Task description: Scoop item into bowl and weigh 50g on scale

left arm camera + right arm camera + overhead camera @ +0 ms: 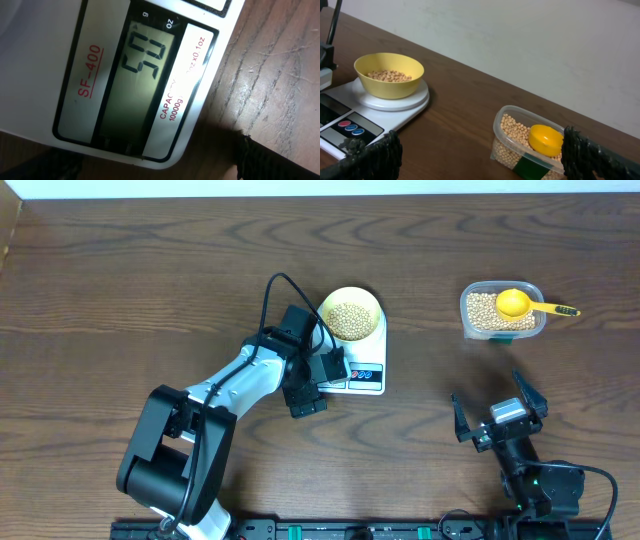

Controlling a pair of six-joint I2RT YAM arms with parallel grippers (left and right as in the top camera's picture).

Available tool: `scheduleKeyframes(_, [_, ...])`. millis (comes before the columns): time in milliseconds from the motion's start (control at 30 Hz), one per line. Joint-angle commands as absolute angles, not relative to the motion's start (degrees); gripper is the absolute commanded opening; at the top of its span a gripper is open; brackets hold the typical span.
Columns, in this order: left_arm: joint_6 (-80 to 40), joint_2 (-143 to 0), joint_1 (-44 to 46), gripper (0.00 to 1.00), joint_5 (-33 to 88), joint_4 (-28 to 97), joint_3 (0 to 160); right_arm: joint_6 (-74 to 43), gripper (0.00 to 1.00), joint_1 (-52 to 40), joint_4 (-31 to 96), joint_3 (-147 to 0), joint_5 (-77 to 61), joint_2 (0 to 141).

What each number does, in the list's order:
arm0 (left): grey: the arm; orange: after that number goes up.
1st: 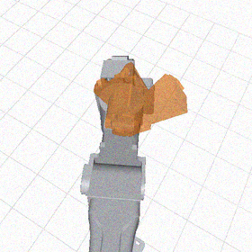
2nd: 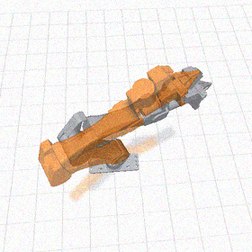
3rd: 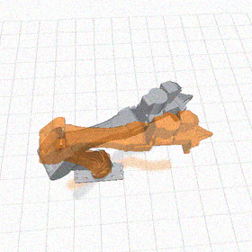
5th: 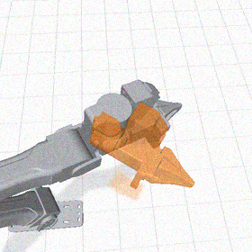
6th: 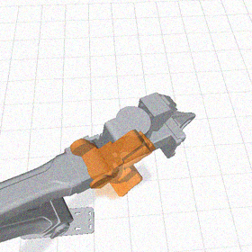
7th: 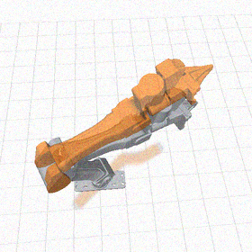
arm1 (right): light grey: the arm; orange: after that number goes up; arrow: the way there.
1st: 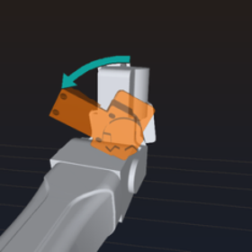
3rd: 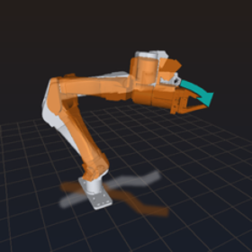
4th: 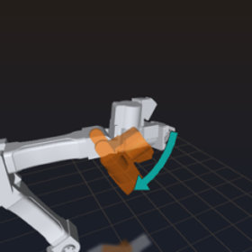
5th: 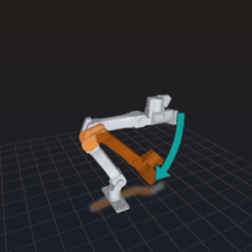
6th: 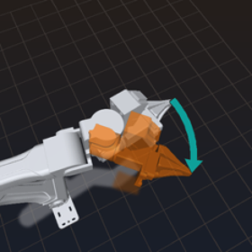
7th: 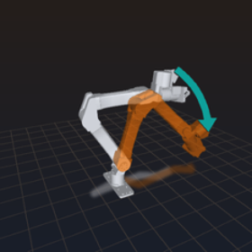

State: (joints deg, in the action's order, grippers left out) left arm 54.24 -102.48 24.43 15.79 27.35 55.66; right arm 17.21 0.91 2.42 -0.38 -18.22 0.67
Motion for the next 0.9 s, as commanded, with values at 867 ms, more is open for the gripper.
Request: scheduleKeyframes(867, [55.88,-105.56,25.15,0.97,16.86,27.53,54.65,1.91,0.99,1.19,1.30,-0.32,1.52,0.32])
